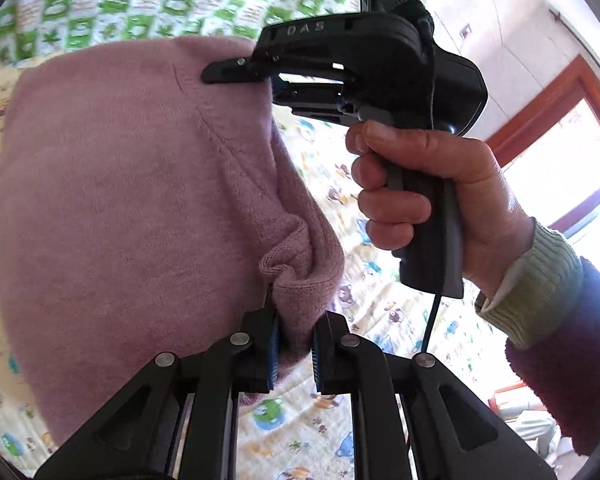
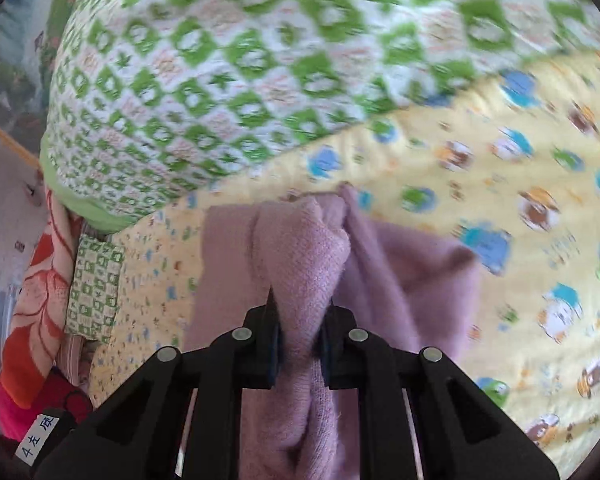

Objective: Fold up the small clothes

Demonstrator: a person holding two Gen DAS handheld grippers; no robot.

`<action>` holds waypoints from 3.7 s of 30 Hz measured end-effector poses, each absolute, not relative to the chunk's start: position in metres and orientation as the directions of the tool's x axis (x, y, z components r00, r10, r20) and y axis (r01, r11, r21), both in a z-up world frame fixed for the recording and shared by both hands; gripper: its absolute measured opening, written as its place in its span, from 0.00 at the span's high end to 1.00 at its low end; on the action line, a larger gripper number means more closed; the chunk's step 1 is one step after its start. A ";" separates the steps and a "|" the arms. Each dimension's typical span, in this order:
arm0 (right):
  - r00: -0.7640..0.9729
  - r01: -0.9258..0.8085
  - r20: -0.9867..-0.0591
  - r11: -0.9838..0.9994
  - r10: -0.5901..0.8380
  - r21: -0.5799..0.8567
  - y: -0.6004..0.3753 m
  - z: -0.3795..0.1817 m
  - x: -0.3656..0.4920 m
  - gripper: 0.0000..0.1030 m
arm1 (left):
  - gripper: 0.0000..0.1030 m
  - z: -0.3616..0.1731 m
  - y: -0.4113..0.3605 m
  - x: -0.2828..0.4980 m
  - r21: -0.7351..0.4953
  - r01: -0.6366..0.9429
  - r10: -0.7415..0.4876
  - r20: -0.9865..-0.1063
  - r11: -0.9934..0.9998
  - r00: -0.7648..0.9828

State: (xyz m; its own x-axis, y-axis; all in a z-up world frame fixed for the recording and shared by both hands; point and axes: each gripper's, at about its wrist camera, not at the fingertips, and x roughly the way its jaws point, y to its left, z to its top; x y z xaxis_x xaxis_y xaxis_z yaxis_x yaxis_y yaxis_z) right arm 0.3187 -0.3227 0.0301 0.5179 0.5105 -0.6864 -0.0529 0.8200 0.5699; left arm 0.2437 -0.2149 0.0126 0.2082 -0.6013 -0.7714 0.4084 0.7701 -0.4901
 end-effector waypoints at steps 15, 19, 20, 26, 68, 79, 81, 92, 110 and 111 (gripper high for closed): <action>0.539 0.079 -0.714 0.817 0.447 0.572 -0.357 0.005 0.307 0.58 | 0.57 -0.007 -0.225 0.250 -0.507 0.409 -0.596 -0.794 0.759 0.123; 0.594 0.102 -0.710 0.840 0.378 0.533 -0.359 0.027 0.277 0.55 | 0.45 0.010 -0.192 0.235 -0.496 0.407 -0.596 -0.786 0.767 0.165; 0.606 0.092 -0.694 0.831 0.390 0.548 -0.359 0.032 0.265 0.55 | 0.44 0.012 -0.181 0.234 -0.496 0.392 -0.592 -0.787 0.775 0.174; 0.584 0.047 -0.696 0.839 0.418 0.543 -0.330 0.033 0.219 0.55 | 0.43 0.005 -0.097 0.237 -0.484 0.202 -0.523 -0.811 0.852 0.262; 0.621 0.163 -0.713 0.837 0.325 0.523 -0.346 0.004 0.225 0.30 | 0.27 -0.033 -0.062 0.334 -0.479 -0.011 -0.463 -0.855 0.878 0.233; 0.613 0.177 -0.695 0.793 0.375 0.583 -0.361 -0.014 0.270 0.30 | 0.25 -0.035 -0.052 0.370 -0.527 -0.036 -0.499 -0.822 0.849 0.274; 0.614 0.177 -0.682 0.772 0.397 0.610 -0.365 -0.014 0.282 0.30 | 0.25 -0.039 -0.050 0.384 -0.538 -0.054 -0.505 -0.818 0.841 0.276; 0.616 0.077 -0.658 0.798 0.433 0.597 -0.356 -0.007 0.305 0.72 | 0.77 -0.039 -0.059 0.427 -0.523 -0.032 -0.485 -0.809 0.852 0.332; 0.578 0.135 -0.715 0.818 0.393 0.559 -0.349 -0.002 0.232 0.40 | 0.28 -0.031 -0.051 0.341 -0.538 0.006 -0.522 -0.815 0.843 0.251; 0.567 0.128 -0.721 0.821 0.400 0.556 -0.345 -0.005 0.222 0.39 | 0.28 -0.034 -0.054 0.331 -0.534 0.004 -0.520 -0.821 0.845 0.234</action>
State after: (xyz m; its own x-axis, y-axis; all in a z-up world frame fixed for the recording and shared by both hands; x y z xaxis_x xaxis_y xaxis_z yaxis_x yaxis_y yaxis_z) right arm 0.2224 -0.3450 -0.0052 0.5666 0.3997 -0.7205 0.1284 0.8209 0.5564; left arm 0.3313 -0.0539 -0.0345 0.2344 -0.5202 -0.8212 0.0042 0.8453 -0.5343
